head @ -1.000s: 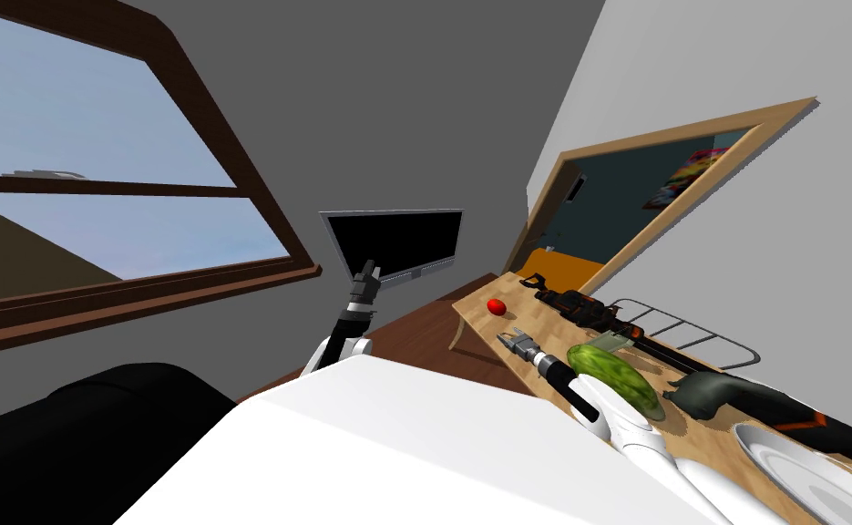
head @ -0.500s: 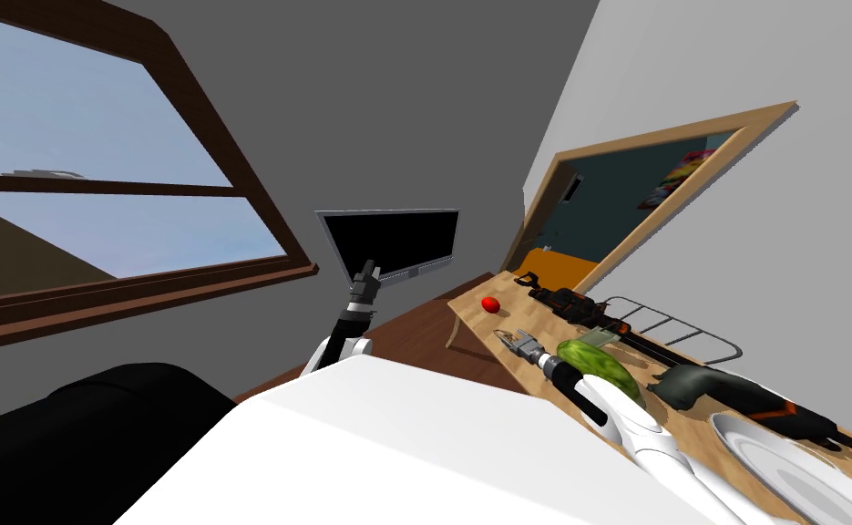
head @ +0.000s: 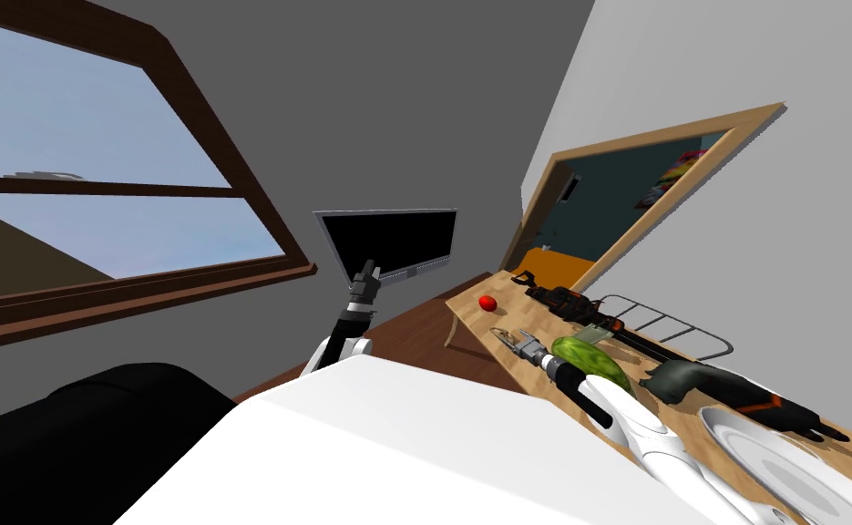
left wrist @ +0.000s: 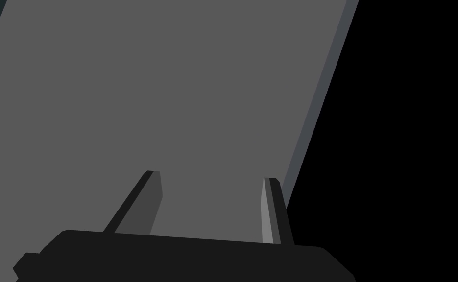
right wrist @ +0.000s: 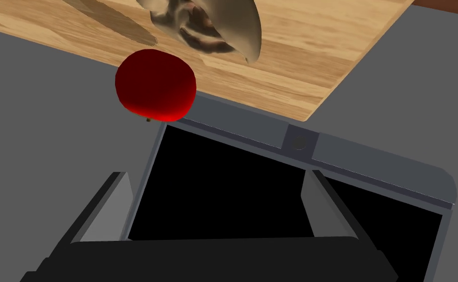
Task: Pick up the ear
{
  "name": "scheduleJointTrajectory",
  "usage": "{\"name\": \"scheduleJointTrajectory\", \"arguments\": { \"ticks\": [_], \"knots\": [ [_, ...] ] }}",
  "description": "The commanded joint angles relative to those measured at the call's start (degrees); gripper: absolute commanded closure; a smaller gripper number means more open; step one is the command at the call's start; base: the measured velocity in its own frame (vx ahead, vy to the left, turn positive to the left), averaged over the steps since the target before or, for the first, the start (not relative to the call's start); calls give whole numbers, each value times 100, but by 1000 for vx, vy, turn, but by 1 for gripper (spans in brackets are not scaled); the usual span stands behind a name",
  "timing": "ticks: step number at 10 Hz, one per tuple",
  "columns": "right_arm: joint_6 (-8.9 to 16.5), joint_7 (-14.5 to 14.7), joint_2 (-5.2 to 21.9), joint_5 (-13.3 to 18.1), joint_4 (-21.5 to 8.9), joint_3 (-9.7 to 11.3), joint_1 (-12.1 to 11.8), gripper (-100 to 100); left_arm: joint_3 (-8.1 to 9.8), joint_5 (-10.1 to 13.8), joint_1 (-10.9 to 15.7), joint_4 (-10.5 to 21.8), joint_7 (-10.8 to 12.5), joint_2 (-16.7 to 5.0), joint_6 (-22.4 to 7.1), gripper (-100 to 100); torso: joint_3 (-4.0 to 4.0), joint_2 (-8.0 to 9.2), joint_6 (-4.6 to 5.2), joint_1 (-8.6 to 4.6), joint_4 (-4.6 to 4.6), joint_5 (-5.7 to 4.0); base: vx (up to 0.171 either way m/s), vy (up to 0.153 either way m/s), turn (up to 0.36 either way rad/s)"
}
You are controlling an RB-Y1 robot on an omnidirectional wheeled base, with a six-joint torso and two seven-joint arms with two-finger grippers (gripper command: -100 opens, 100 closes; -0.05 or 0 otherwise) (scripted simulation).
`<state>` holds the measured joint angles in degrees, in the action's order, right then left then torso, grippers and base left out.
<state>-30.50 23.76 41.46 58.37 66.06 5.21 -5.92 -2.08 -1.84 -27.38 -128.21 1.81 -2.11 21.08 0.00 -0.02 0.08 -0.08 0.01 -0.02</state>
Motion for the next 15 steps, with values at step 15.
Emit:
{"name": "scheduleJointTrajectory", "arguments": {
  "ticks": [15],
  "knots": [
    [-22, 91, 796, 838, -306, 384, -594, -100, 0, 0, -1, 0, 0, 0, 0, 0, -20, -34, -2, 9, -8, 2, 36, 9, 31]
  ]
}}
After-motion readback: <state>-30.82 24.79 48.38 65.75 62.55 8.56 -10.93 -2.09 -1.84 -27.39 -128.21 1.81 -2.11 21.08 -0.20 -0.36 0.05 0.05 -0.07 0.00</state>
